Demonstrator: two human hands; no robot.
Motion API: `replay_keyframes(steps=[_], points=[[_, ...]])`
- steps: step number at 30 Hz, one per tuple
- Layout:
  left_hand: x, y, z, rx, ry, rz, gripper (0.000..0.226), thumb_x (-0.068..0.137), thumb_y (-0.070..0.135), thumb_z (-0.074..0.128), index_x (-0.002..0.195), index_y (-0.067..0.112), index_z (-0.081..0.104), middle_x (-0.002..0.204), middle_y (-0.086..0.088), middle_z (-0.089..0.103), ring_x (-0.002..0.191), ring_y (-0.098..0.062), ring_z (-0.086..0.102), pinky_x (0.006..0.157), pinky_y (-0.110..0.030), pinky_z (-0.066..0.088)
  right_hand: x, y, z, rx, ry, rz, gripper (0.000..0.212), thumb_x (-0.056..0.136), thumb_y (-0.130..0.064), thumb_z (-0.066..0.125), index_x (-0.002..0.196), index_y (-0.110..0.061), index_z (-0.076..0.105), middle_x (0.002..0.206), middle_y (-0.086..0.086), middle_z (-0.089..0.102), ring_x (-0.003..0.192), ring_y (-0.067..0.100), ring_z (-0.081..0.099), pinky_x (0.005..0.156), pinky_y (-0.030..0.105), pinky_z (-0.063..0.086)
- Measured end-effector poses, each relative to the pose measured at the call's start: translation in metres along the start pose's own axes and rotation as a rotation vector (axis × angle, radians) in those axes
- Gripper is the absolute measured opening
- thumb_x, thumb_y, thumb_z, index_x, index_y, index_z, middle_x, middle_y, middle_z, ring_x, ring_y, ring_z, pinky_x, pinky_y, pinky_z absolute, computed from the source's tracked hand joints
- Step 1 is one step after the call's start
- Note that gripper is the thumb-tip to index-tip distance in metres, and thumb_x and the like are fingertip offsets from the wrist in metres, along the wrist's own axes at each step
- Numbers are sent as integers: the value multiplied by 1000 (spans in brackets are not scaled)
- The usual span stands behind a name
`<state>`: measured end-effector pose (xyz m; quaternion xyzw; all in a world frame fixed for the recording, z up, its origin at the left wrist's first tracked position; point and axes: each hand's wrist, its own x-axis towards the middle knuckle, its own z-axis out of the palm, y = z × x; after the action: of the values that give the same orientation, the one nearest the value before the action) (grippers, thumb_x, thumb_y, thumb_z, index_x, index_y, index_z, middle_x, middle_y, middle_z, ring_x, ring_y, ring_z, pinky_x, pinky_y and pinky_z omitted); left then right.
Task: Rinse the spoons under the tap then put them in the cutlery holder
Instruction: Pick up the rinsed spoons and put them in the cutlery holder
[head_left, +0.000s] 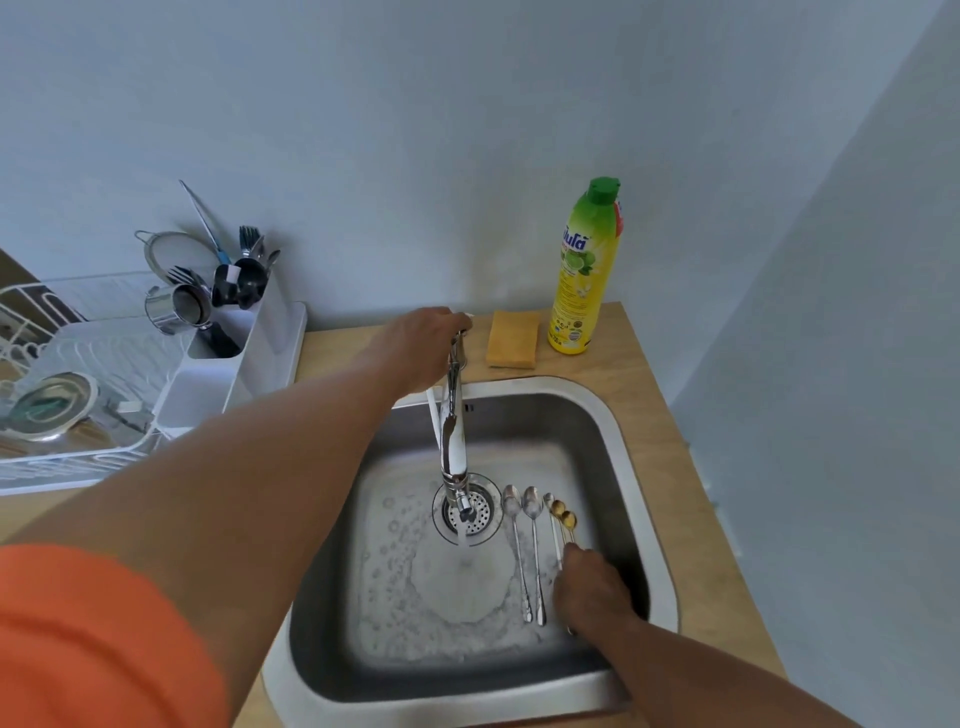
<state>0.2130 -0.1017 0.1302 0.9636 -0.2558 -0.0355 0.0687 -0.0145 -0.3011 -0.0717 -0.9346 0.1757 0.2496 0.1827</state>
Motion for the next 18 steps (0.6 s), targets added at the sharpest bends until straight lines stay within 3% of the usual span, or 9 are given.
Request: replay_keyframes(steps=[4, 7, 12, 14, 18], points=[[-18, 2, 18, -67, 55, -31, 56, 86, -10, 48, 133, 15, 66, 132, -11, 64, 114, -40, 65, 86, -44, 51, 0, -3, -2, 22, 10, 31, 23, 95, -10, 47, 112, -14, 63, 113, 9, 68, 104, 29, 70, 72, 32, 50], [-35, 0, 37, -267, 237, -107, 55, 87, -11, 48, 132, 13, 68, 141, -12, 65, 119, -37, 65, 91, -44, 55, 1, -4, -3, 41, 16, 39, 22, 95, -9, 51, 112, -13, 64, 107, 8, 70, 98, 28, 72, 67, 30, 49], [-82, 2, 88, -564, 553, -495, 32, 97, -1, 49, 122, 11, 65, 116, -4, 67, 102, -18, 61, 81, -24, 43, 1, -5, -2, 64, 17, 58, 18, 96, -9, 52, 108, -14, 64, 88, 3, 61, 84, 24, 66, 66, 30, 50], [-103, 4, 113, -629, 522, -673, 24, 102, 8, 49, 120, 14, 64, 111, 0, 65, 100, -16, 59, 80, -25, 41, 1, -6, -1, 66, 19, 66, 17, 96, -9, 52, 106, -14, 64, 91, 3, 64, 86, 25, 68, 66, 30, 53], [-140, 17, 162, -663, 258, -821, 15, 101, 14, 54, 111, 15, 65, 108, -7, 68, 95, -22, 63, 80, -34, 46, 3, -6, 0, 69, 18, 93, 16, 98, -14, 56, 110, -13, 66, 106, 7, 70, 97, 28, 72, 73, 32, 57]])
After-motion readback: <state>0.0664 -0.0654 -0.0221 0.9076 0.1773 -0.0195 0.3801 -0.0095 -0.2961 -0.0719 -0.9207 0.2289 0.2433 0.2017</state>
